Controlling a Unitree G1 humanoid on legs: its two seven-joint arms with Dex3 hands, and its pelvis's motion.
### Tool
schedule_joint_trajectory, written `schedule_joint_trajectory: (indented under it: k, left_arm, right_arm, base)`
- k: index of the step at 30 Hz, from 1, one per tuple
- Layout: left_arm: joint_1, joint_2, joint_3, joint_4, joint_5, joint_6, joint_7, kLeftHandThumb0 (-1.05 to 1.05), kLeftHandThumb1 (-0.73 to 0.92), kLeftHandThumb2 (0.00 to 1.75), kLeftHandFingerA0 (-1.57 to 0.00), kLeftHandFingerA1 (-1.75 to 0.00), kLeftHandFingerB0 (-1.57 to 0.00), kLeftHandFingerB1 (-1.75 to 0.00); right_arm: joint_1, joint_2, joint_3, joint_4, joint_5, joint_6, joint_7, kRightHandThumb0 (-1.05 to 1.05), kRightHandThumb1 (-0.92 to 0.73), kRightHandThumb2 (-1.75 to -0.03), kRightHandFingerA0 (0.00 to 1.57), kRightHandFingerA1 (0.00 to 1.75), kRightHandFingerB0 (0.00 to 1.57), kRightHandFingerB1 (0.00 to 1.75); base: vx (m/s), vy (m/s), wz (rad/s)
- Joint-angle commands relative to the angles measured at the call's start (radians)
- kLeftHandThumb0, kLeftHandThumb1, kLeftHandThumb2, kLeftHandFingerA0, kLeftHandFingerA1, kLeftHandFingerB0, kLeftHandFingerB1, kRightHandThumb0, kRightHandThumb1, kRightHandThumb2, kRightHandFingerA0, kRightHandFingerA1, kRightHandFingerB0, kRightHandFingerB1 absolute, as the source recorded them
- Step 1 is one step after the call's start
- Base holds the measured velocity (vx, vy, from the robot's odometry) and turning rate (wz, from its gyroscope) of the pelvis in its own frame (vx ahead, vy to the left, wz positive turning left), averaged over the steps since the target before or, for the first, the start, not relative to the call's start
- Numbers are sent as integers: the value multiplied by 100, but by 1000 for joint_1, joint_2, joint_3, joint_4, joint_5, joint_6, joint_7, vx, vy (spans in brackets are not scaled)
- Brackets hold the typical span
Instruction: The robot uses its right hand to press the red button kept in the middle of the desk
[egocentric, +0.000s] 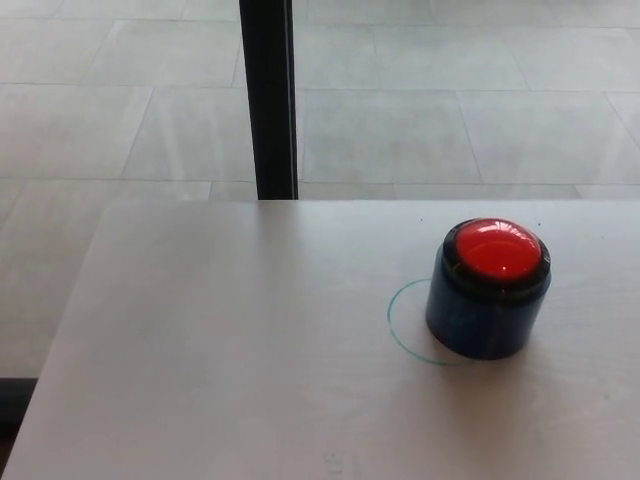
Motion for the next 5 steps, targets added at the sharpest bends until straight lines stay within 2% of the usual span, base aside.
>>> schedule_joint_trajectory:
  k: [1, 2, 3, 4, 5]
  left_arm:
    - [9, 6, -11, 0, 3, 1, 0, -75, 92, 130, -55, -97, -34, -80]
    - [5, 6, -12, 4, 2, 6, 0, -75, 92, 130, -53, -96, -34, -79]
    - [3, 7, -13, 6, 1, 8, 1, -75, 92, 130, -53, -96, -34, -79]
    - [5, 7, -10, 1, -5, 5, -8, -74, 92, 130, -53, -97, -33, -80]
    - [5, 7, -10, 1, -5, 5, -8, -74, 92, 130, -53, -97, -33, -80]
  right_arm:
    - [44, 21, 50, -14, 45, 21, 21, -18, -54, -126, 141, 134, 73, 91]
    - [54, 24, 58, -13, 52, 22, 29, -34, -25, -152, 128, 151, 67, 95]
    - [59, 25, 63, -16, 58, 23, 31, -34, -25, -152, 128, 151, 67, 95]
    - [57, 31, 52, -9, 82, 27, 24, -41, -30, -131, 128, 154, 75, 105]
    - [57, 31, 52, -9, 82, 27, 24, -41, -30, -131, 128, 154, 75, 105]
  base:
    - [0, 0, 0]
    - [0, 0, 0]
    - [0, 0, 0]
    - [0, 0, 0]
    - [0, 0, 0]
